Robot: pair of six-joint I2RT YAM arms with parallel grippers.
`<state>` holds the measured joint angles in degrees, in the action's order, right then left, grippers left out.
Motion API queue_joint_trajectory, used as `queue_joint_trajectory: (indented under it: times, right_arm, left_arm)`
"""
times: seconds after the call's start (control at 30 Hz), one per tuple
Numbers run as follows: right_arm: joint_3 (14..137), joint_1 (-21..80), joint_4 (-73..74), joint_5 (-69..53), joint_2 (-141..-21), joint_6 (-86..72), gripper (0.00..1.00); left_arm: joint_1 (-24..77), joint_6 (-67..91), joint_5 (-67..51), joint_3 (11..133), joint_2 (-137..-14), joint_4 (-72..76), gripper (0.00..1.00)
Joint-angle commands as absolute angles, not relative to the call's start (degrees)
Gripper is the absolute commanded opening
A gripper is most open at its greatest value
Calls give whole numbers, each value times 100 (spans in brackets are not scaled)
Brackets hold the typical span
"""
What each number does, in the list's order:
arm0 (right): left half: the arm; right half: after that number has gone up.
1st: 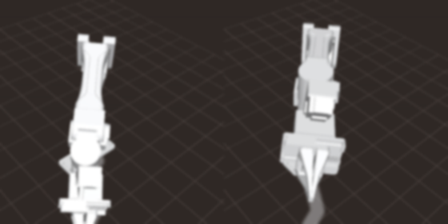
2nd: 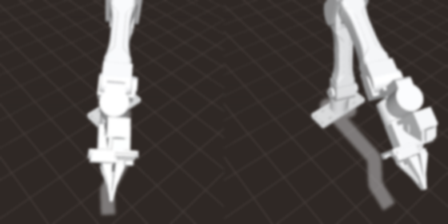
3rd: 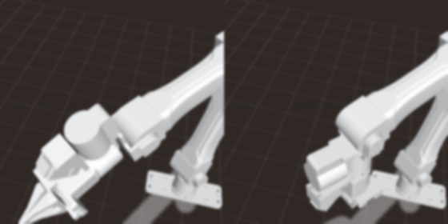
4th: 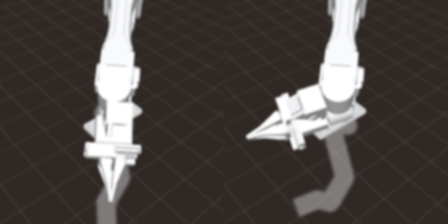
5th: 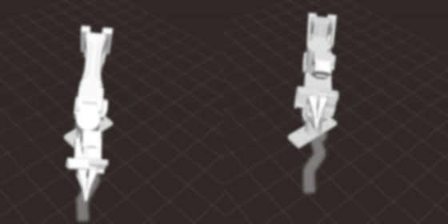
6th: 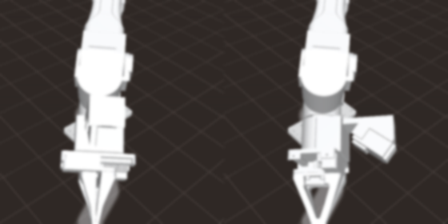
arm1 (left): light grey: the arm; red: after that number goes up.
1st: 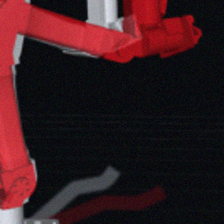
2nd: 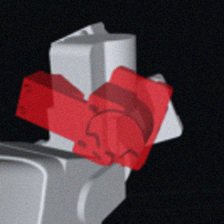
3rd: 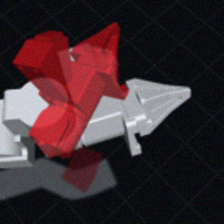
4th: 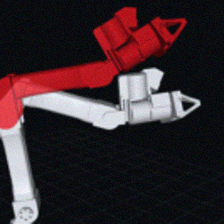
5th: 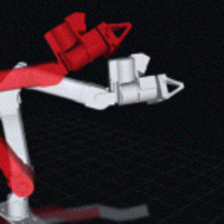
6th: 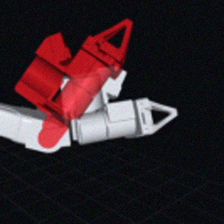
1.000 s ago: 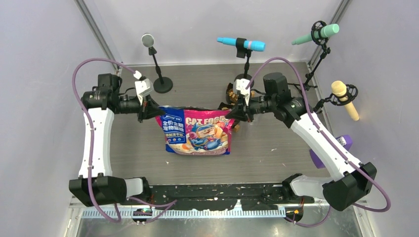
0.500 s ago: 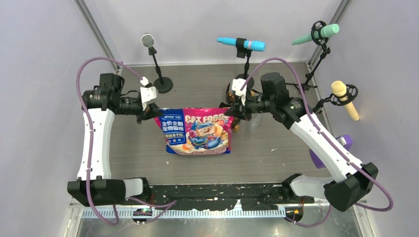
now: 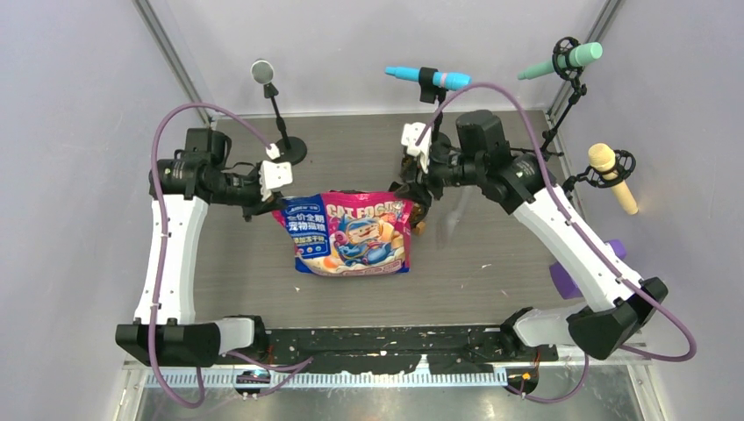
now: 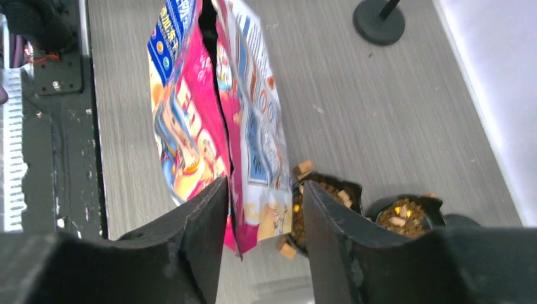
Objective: Serve the pet food
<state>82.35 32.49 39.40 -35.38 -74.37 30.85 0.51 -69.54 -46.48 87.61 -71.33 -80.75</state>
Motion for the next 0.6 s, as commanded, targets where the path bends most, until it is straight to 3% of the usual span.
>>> queue_joint_trajectory:
  times: [0.0, 0.03, 0.1, 0.33, 0.57]
  right_arm:
    - [9148, 3464, 4233, -3899, -7652, 3073, 59]
    - [9250, 3507, 4217, -3950, -7697, 3007, 67]
    - [9386, 3663, 4092, -3916, -7852, 2859, 74]
    - [10120, 4026, 3510, -3785, -8899, 2159, 86]
    - [10627, 4586, 3813, -3866, -9454, 2689, 96]
  left_arm:
    - [171, -7031, -4459, 8857, -7236, -8492, 7]
    - [175, -7049, -4557, 8839, -7232, -8490, 10]
    - [174, -7074, -4743, 8810, -7232, -8476, 16]
    - [174, -7113, -4925, 8955, -7404, -8552, 22]
    - [175, -7271, -5167, 9037, -7450, -8662, 25]
